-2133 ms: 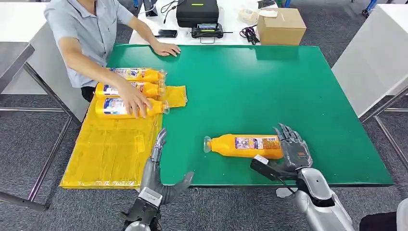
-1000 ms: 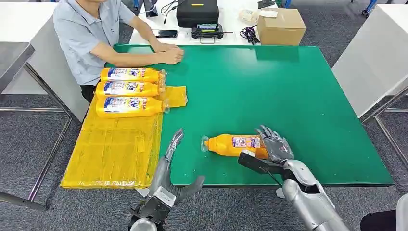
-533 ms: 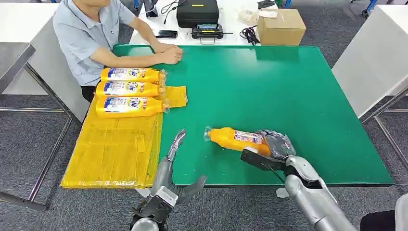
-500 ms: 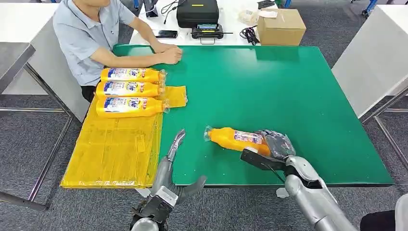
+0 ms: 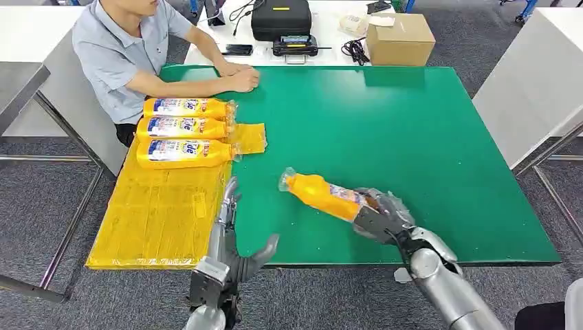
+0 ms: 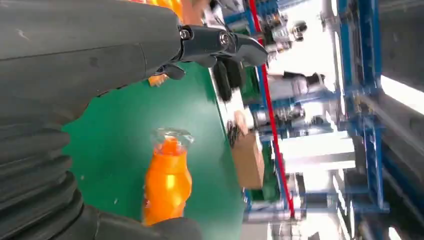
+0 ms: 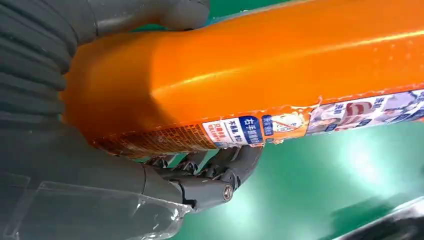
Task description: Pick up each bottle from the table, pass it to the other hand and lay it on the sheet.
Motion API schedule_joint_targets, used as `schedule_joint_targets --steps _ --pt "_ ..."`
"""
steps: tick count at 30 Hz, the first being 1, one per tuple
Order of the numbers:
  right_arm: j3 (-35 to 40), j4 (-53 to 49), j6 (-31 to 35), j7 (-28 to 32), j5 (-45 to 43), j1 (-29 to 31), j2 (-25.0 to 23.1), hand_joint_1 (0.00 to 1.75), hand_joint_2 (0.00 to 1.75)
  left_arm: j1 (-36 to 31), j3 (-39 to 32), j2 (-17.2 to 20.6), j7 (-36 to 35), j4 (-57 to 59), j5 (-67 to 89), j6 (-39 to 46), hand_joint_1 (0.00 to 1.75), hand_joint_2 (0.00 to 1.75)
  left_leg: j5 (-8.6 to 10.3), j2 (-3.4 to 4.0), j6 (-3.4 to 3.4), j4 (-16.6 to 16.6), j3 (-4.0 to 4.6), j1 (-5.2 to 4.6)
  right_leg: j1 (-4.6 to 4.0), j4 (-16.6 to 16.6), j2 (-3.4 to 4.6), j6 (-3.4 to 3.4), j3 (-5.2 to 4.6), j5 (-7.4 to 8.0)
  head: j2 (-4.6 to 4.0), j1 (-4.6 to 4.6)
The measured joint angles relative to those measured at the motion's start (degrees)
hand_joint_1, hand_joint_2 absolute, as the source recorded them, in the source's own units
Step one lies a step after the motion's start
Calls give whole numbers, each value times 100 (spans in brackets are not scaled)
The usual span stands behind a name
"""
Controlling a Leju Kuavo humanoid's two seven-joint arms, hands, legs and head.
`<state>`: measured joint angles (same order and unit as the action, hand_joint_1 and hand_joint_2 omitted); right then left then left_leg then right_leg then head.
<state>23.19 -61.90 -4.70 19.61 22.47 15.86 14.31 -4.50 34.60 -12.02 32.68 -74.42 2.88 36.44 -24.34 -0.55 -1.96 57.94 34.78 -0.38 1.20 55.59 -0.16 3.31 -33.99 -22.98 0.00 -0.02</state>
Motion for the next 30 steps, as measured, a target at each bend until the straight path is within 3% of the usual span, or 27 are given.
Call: schedule_joint_targets --steps 6,11,16,25,27,28,30 --pt "-31 -212 -11 9 -136 -139 -87 171 175 -61 -15 -46 21 142 -245 -11 0 175 2 -5 1 0 6 2 0 2 0 0 0 0 0 -4" --pt "-63 -801 -80 326 -810 -315 -408 171 175 -77 -171 -85 -842 422 -2294 -1122 0 175 1 5 1 0 15 0 1 2 9 0 -14 0 0 -2" --pt "74 -1410 -363 324 -1412 -311 -605 175 175 -144 -194 -81 -953 719 -2979 -1742 0 175 2 -7 2 0 18 5 -1 3 5 -1 -15 -1 0 -4" --pt "251 -1643 -376 463 -1720 -315 -778 175 175 -332 -129 -81 -955 1016 -3020 -1781 0 175 2 -6 1 0 20 0 2 3 6 0 -15 -1 0 -4" --pt "295 -1654 -376 466 -1727 -315 -802 166 175 -361 -127 -83 -953 1051 -3049 -1786 0 175 2 -6 1 0 20 1 1 3 5 0 -15 -1 0 -4" --pt "306 -1659 -376 466 -1729 -316 -811 175 175 -372 -127 -83 -953 1066 -3049 -1786 0 175 2 -6 1 0 20 1 1 3 6 0 -16 -1 0 -4" --pt "321 -1667 -376 466 -1729 -315 -813 175 175 -381 -125 -83 -931 1077 -3051 -1792 0 175 2 -5 1 0 20 1 1 3 6 0 -16 -1 0 -4"
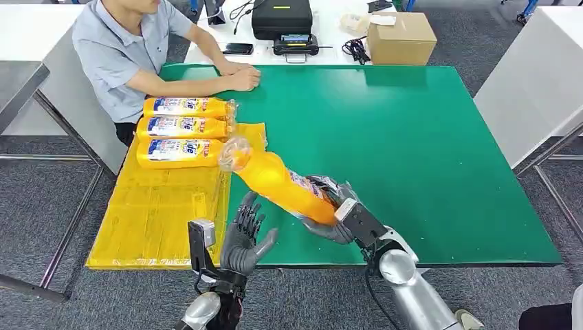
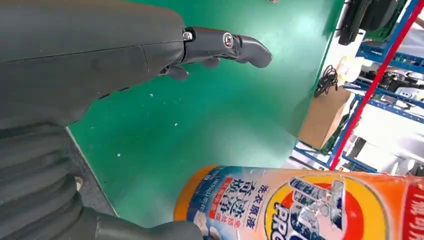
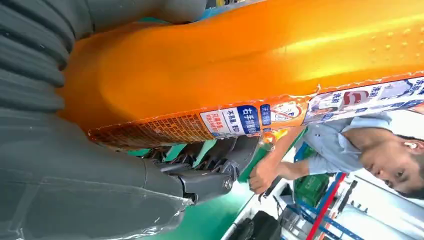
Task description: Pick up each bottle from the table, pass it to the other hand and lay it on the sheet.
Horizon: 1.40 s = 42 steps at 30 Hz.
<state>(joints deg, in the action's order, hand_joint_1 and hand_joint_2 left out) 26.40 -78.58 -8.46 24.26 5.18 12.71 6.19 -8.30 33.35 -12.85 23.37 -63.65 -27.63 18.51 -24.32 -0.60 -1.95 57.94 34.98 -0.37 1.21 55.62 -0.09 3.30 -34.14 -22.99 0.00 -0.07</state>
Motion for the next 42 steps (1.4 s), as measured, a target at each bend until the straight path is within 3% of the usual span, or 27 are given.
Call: schedule_joint_targets --steps 17,42 --pt "422 225 52 -81 286 -1 -4 175 175 33 251 77 623 -726 577 15 0 175 0 -1 0 0 2 0 0 0 0 0 -1 0 0 0" --pt "726 295 293 -26 807 31 -173 175 175 -58 66 79 166 -841 -127 -481 0 175 0 0 0 0 2 1 0 0 0 0 -3 0 0 0"
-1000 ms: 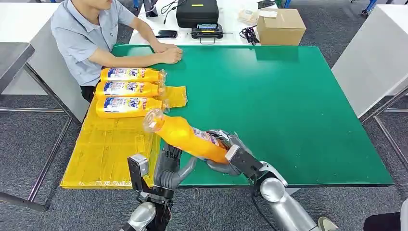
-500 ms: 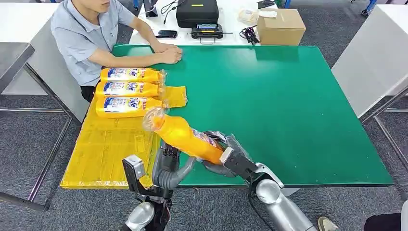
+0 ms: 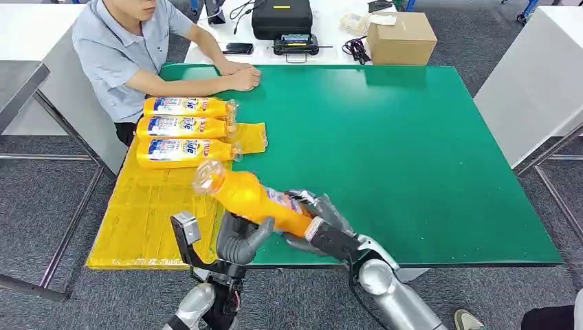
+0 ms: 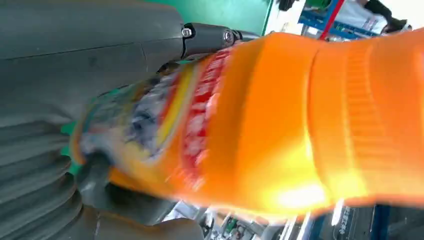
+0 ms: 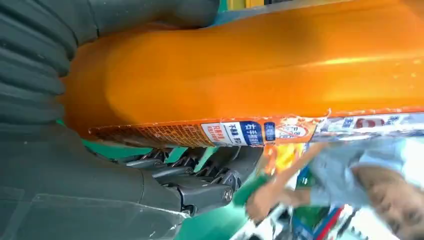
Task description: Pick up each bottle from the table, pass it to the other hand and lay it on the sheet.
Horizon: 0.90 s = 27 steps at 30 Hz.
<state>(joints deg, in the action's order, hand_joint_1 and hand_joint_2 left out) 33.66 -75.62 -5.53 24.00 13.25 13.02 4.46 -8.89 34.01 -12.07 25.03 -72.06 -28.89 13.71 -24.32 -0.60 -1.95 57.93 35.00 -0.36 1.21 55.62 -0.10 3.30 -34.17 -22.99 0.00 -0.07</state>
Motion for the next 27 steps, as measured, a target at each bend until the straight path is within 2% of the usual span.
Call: schedule_joint_targets --steps 10,11,12,13,14,15,16,17,18,27 --pt "79 48 -256 107 -422 1 -44 175 175 -54 -17 -9 164 -24 103 11 0 175 0 0 0 0 1 -1 1 0 0 0 0 0 0 0" --pt "79 57 -278 120 -450 1 -44 175 175 -54 -15 -9 199 -39 135 52 7 175 0 1 0 0 0 -1 1 0 1 0 0 0 0 0" --pt "76 61 -293 127 -461 2 -44 171 175 -54 -9 -13 225 -48 157 87 148 175 0 1 0 0 0 -1 1 0 1 0 0 0 0 -2" --pt "76 68 -302 136 -470 2 -46 166 175 -54 -4 -13 249 -55 179 118 175 175 0 0 0 0 0 -1 1 0 0 0 0 0 0 0" --pt "76 72 -306 135 -474 3 -46 152 175 -53 0 -15 262 -61 181 133 175 175 0 0 0 0 0 -1 0 0 0 0 0 0 0 0" --pt "76 79 -315 138 -488 3 -52 129 175 -54 2 -15 275 -72 188 160 175 175 0 0 0 0 0 0 0 0 0 0 0 0 0 0" --pt "76 85 -321 138 -498 5 -61 129 175 -53 7 -15 314 -83 201 205 175 175 0 1 0 0 0 0 0 0 1 0 0 0 0 0" --pt "76 90 -326 138 -514 7 -70 31 175 -51 9 -15 356 -90 221 251 175 175 0 1 0 0 0 0 0 0 1 0 0 0 0 0" --pt "76 96 -334 138 -531 15 -72 0 175 -50 11 -15 406 -100 247 299 175 175 0 2 0 0 0 0 0 0 1 0 0 0 0 0" --pt "63 293 -197 -2 -555 59 -111 0 175 -51 11 -15 608 -284 417 483 175 175 0 0 0 0 1 0 0 0 1 0 0 0 0 0"
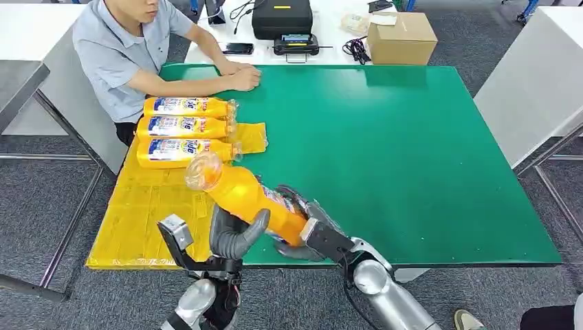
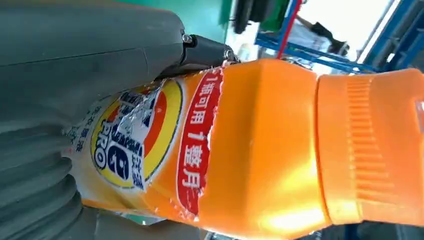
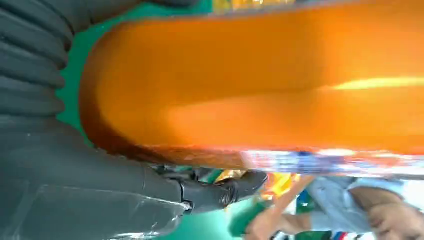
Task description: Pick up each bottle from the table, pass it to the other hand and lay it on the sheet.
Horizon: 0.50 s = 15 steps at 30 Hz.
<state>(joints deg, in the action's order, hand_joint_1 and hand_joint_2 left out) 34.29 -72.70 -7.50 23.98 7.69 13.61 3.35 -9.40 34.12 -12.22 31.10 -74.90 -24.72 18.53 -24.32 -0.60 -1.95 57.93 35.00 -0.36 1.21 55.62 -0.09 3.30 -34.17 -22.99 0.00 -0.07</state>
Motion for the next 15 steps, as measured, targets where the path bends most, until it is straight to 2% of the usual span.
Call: schedule_joint_targets --steps 14,15 --pt "-92 219 123 -20 17 -4 -42 0 175 1 -7 4 7 -103 24 48 175 175 0 0 0 0 0 0 -1 0 0 0 -1 0 0 0" --pt "-94 236 127 -20 17 -4 -42 0 175 2 -7 4 7 -112 24 48 164 175 0 0 0 0 0 0 -1 0 0 0 -1 0 0 0"
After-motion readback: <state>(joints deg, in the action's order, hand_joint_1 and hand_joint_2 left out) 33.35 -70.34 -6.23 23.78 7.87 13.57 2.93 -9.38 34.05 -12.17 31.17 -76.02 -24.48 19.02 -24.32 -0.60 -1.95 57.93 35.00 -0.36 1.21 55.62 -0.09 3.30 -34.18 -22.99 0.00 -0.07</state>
